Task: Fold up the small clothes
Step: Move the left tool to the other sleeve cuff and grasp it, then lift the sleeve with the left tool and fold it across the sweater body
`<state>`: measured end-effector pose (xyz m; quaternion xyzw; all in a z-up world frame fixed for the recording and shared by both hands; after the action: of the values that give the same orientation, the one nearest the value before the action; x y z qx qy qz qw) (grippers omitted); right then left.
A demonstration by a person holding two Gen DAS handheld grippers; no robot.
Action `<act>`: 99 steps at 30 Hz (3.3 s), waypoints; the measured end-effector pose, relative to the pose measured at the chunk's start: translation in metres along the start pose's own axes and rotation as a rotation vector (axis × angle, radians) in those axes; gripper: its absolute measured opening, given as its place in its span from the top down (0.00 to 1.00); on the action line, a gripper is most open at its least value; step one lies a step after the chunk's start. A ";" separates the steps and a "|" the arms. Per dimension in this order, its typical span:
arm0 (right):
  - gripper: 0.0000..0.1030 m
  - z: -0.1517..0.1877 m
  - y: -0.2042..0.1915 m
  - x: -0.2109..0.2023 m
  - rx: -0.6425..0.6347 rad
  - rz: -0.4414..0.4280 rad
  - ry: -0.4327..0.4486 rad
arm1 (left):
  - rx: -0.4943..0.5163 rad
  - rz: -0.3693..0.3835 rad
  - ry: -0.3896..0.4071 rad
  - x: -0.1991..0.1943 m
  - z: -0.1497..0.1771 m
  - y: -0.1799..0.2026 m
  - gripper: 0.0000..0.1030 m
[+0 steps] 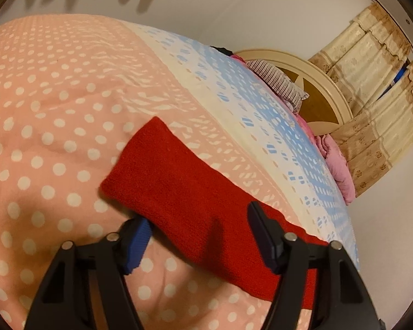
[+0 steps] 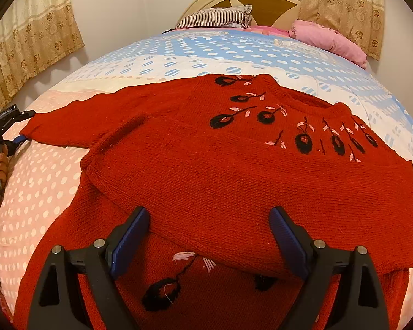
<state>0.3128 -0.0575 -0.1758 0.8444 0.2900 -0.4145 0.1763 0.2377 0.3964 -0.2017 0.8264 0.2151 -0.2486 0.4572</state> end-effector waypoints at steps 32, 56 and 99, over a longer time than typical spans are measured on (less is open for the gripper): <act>0.06 -0.001 0.001 0.002 0.001 0.018 -0.009 | 0.261 -0.146 0.042 -0.008 0.016 0.028 0.94; 0.04 0.003 0.020 -0.040 0.130 -0.033 0.030 | 0.364 -0.084 0.078 -0.052 0.022 0.093 0.95; 0.04 0.109 0.044 -0.110 0.344 -0.150 0.157 | 0.761 0.330 -0.072 -0.063 0.247 0.350 0.95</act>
<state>0.2217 -0.1876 -0.1498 0.8678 0.2902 -0.4027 -0.0250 0.3394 0.0044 -0.0494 0.9505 -0.0435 -0.2628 0.1600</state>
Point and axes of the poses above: each gripper's, at about its wrist camera, not at the fingertips, and x roughly the way its jaws point, y to its right, z to its underside, the point moved 4 cm from there along x, roughly the way its jaws point, and after that the axes turned 7 degrees about -x, right-handed, at the moved point
